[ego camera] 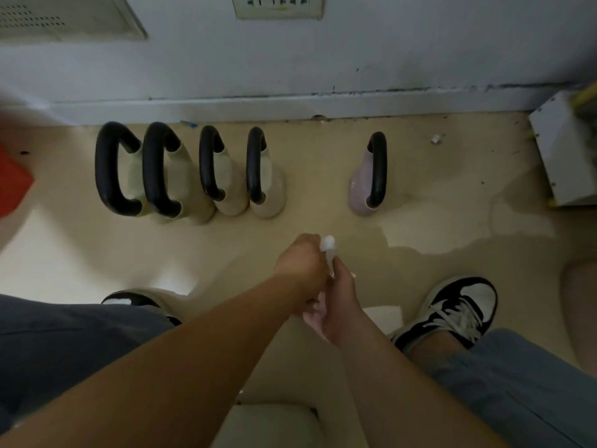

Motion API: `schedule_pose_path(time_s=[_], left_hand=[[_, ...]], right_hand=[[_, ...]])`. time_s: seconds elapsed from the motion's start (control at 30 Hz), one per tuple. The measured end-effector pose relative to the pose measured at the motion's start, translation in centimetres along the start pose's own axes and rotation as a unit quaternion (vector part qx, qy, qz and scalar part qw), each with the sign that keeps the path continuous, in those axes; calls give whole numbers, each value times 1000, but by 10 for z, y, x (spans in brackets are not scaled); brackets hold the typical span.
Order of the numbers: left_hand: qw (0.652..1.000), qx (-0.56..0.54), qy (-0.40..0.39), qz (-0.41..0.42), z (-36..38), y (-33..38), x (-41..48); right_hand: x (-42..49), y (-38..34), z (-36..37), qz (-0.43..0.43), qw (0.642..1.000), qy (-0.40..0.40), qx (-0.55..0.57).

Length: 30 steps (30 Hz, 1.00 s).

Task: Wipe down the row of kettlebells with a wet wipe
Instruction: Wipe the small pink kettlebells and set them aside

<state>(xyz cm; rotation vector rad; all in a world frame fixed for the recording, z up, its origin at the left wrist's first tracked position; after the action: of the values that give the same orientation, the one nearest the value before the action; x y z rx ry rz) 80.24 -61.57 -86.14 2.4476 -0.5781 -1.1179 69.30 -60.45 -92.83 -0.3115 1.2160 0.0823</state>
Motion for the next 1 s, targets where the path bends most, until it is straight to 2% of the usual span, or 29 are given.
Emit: schedule_pose_path(time_s=[0.13, 0.23, 0.33, 0.4, 0.47, 0.57, 0.67, 0.73, 0.83, 1.0], left_hand=[[996, -65, 57, -25, -2, -26, -34], [980, -177, 91, 21, 6, -70, -90], [973, -189, 122, 51, 17, -99, -111], [975, -191, 112, -3, 17, -95, -95], [974, -208, 68, -60, 9, -71, -71], [956, -272, 10, -109, 0, -55, -51], [982, -180, 45, -34, 1, -86, -86], [989, -134, 56, -18, 18, -121, -117], [986, -157, 15, -57, 47, -127, -120], [960, -202, 55, -187, 50, -107, -91]], right_hand=[[2, 3, 8, 6, 1000, -20, 11], [-1, -1, 13, 0, 999, -36, 25], [-6, -2, 19, -5, 999, -42, 6], [-9, -3, 21, -19, 998, -48, -29], [-9, -2, 21, -31, 996, -49, -69], [-11, 5, 20, -27, 995, -50, -78], [-11, 7, 22, -22, 995, -43, -88], [-9, 9, 20, -14, 997, -18, -68], [-5, 12, 22, -7, 1000, -8, -22], [-4, 10, 19, -9, 999, -22, -47]])
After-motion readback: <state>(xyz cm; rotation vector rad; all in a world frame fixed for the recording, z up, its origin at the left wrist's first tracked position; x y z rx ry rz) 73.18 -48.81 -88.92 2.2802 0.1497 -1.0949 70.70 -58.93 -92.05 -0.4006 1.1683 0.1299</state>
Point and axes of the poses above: each hand's wrist, its own x-axis towards the middle knuckle, its own z-axis out of the palm, y = z × x, the point moved 9 cm from there along x, towards the middle knuckle, and after that the axes turned 2 degrees about -z, right-handed, at the moved point
